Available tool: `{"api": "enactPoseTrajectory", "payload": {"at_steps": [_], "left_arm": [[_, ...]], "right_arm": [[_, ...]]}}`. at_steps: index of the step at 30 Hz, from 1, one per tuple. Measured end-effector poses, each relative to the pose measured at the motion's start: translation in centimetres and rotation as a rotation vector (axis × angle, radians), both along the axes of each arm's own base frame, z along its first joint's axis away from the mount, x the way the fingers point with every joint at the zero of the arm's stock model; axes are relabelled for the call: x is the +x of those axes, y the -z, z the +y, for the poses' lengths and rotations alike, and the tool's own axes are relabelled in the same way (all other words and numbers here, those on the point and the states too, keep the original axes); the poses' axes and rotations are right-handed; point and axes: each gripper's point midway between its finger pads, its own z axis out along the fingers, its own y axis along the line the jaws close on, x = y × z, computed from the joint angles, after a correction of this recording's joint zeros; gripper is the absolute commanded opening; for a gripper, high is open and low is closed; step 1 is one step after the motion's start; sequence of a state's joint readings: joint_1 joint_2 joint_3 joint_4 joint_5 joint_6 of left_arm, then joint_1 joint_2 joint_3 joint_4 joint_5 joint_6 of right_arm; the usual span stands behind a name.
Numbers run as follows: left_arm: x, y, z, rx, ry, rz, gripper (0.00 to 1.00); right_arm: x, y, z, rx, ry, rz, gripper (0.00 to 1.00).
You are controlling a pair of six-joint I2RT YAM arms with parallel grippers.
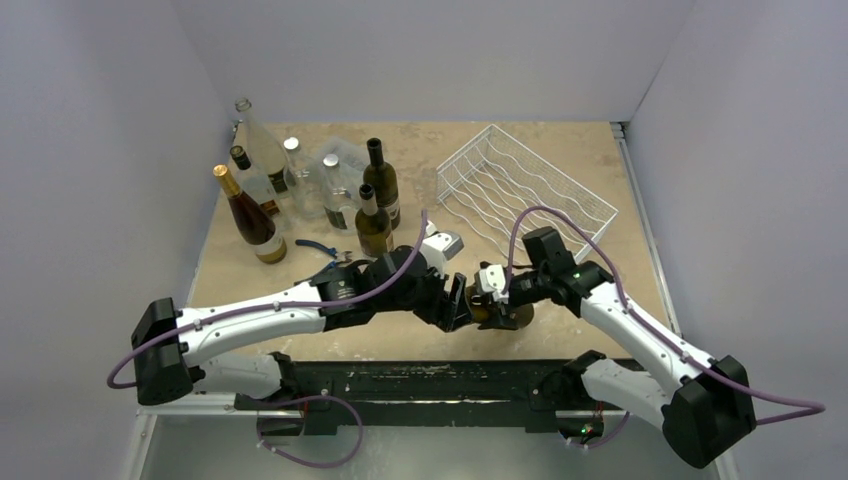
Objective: Take the wine bottle off the wine rack
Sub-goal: Pick up the wine bottle from the wine rack.
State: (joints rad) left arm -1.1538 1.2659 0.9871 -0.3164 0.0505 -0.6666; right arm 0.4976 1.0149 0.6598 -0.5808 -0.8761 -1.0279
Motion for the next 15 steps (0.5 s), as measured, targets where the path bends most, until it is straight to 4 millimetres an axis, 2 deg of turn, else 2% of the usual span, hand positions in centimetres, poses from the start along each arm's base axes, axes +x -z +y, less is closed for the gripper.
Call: {"api": "enactPoseTrajectory", "payload": {"at_steps": [7, 12, 15], "left_arm": [[-0.4, -2.2, 0.5, -0.194, -0.011, -0.056, 0.88], [-0.4, -3.6, 1.2, -0.322, -0.009, -0.143, 0.99], [-0.3, -4.1, 1.9, -0.405, -0.015, -0.212, 1.00]], "right_arm": [[0.1, -0.4, -0.3, 0.007, 0.024, 0.031, 0.00], [-0.2, -1.0, -0.3, 0.038, 0.032, 0.076, 0.00], [-0.1, -1.6, -0.3, 0.065, 0.042, 0.098, 0.00]]}}
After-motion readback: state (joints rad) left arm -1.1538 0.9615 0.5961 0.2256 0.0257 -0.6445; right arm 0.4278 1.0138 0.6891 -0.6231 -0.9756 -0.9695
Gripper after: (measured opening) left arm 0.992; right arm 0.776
